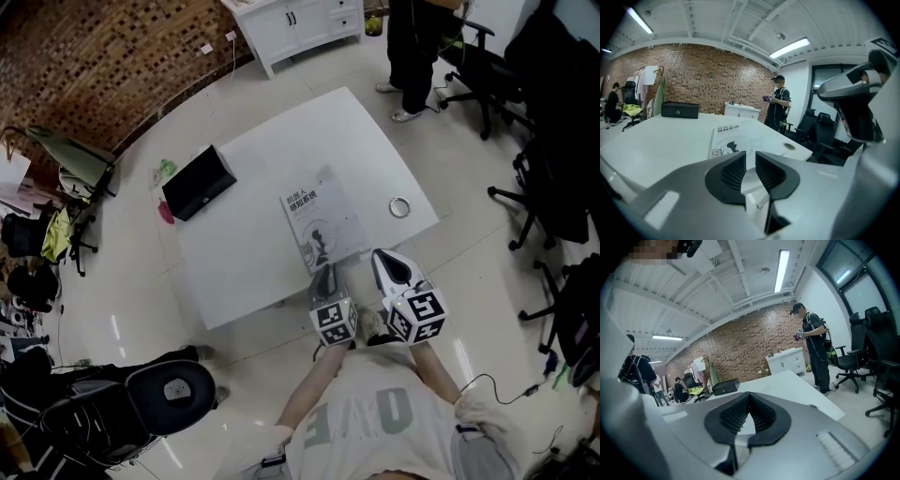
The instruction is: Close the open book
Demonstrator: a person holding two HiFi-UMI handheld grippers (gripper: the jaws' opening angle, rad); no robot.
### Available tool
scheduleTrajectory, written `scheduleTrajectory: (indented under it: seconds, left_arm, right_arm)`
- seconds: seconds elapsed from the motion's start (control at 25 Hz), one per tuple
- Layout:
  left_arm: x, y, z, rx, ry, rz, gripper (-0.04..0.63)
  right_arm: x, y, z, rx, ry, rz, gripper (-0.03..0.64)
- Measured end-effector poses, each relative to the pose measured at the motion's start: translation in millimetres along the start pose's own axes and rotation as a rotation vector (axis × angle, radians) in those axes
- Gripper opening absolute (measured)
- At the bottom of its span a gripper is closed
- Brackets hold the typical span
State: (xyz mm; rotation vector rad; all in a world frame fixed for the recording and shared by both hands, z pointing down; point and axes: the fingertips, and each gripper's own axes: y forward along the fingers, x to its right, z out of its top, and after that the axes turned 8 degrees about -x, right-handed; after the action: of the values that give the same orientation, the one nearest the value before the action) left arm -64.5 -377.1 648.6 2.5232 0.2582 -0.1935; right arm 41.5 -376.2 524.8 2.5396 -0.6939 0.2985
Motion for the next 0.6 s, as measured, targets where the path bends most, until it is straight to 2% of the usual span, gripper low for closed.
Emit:
scheduleTrajectory:
  seconds: [0.24,0.36,0.48,0.6]
  left_arm:
    - [6.7,-8.5,17.3,0.063,0.002,-0.011,0.015]
    - [1.6,-21.8,48.1,0.159,0.045,-0.004,0.011]
    - [-13.9,-47.4,92.7,0.281,0.095,0.031,0.011]
    - [-31.1,-78.7,131.5,0.37,0.15,0.067,0.011]
  right_arm:
    - [5.7,-7.3,-1.7,0.004,0.006,0.007,0.003]
    - [0.5,-6.1,3.7,0.019,-0.017,0.042,0.003]
    - [-14.0,-0.7,17.3,0.049,-0.064,0.093,0.003]
    - [-32.7,7.4,39.2,0.088,-0.1,0.152,0.003]
